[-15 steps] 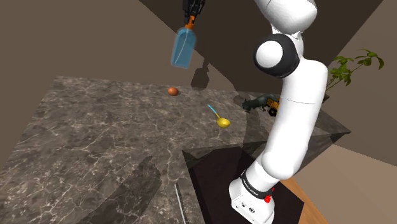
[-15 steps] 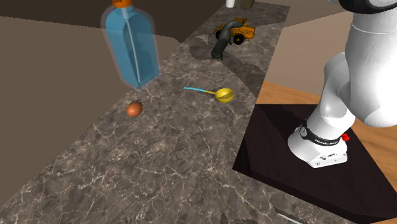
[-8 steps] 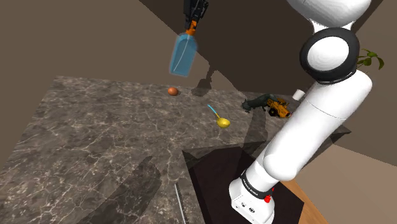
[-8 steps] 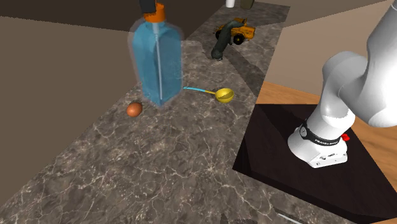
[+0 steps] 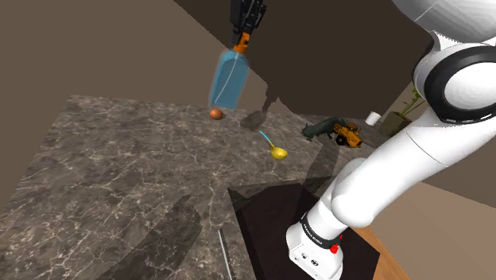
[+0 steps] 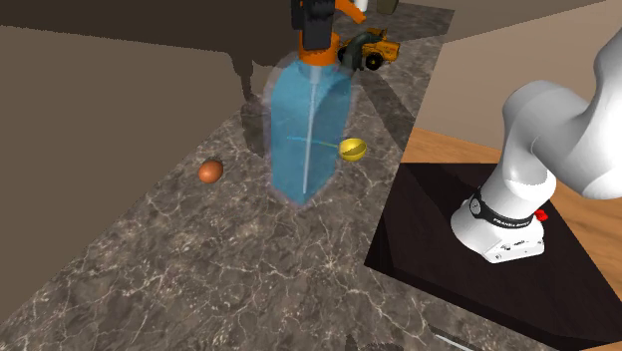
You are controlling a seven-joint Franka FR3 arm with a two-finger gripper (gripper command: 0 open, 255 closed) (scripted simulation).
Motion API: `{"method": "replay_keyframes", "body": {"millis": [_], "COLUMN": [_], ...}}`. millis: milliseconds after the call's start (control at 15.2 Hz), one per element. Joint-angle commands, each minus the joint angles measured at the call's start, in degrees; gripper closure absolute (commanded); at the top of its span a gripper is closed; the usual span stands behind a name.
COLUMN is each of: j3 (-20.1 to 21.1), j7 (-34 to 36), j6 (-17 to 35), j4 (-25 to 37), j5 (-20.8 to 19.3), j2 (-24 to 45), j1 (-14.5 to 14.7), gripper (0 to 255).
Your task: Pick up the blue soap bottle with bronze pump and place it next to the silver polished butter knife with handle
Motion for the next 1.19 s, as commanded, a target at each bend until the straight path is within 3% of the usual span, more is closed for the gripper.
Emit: {"method": "replay_keyframes", "body": {"millis": [0,792,858,924,1122], "j3": [1.3,10.3,9.5,9.5,10.5], "j7": [2.3,16.3,15.1,15.1,11.2], "j6": [-0.1,-1.2,-0.8,-0.8,3.4], "j4": [-2.7,-12.1,-11.7,-11.7,-17.6], "j5": [0.5,5.6,5.1,5.1,4.0], "j2": [-2.8,-14.5,-13.6,-13.6,-14.0], "j1": [0.9,5.9,5.5,5.5,6.9], "gripper": [255,255,255,0,0]}}
